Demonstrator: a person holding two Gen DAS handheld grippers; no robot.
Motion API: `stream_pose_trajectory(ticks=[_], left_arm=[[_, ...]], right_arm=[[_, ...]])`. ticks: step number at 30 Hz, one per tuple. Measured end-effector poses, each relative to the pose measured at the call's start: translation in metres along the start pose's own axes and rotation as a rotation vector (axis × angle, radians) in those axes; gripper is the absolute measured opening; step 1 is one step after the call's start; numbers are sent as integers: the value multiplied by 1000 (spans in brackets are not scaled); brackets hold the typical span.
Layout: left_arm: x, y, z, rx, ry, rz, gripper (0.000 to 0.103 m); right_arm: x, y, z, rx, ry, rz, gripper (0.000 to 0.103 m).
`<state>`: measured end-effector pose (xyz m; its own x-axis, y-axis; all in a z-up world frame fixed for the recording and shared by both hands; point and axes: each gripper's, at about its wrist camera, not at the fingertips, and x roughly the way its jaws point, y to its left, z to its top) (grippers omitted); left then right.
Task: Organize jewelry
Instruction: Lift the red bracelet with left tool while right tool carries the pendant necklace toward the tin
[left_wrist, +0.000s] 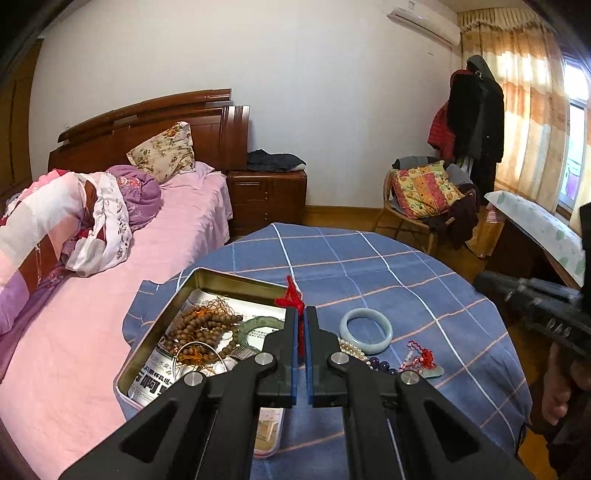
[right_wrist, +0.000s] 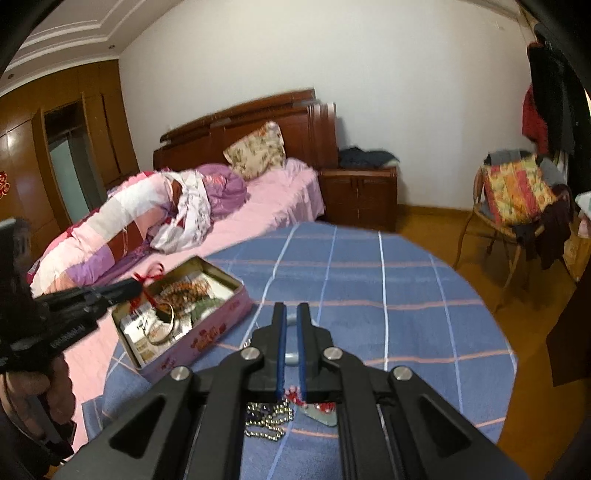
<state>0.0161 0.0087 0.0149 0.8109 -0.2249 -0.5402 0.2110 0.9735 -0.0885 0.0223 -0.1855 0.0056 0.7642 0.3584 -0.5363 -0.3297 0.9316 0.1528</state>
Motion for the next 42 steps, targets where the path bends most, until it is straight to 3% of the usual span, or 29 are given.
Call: stream_pose_trajectory(ticks=[1, 2, 3, 6, 16, 17, 18, 21, 27, 42], left_arm=[[1, 0, -1, -1, 3, 1, 2], [1, 1, -2, -2, 6, 0, 2], [3, 2, -3, -4, 11, -2, 2], [7, 4, -7, -10, 29, -6, 2], [13, 1, -7, -5, 47, -14, 2], [13, 2, -7, -7, 50, -14, 1], [14, 2, -7, -8, 51, -14, 2], [15, 4, -9, -10, 56, -14, 2], [11, 6, -9, -14, 51, -6, 2], [-8, 21, 9, -12, -17, 27, 2]], right_arm=[[9, -2, -5, 3, 41, -5, 30], [16, -5, -10, 4, 66, -13, 58], [22, -8, -17, 6, 83, -29, 68], [46, -16, -39, -8, 172, -71, 60], [81, -21, -63, -28, 325, -89, 60], [80, -20, -63, -43, 322, -96, 54], [79, -18, -63, -54, 323, -81, 32], [76, -15, -63, -76, 321, -77, 13], [60, -15, -57, -52, 258, -88, 10], [18, 10, 4, -93, 56, -74, 9]])
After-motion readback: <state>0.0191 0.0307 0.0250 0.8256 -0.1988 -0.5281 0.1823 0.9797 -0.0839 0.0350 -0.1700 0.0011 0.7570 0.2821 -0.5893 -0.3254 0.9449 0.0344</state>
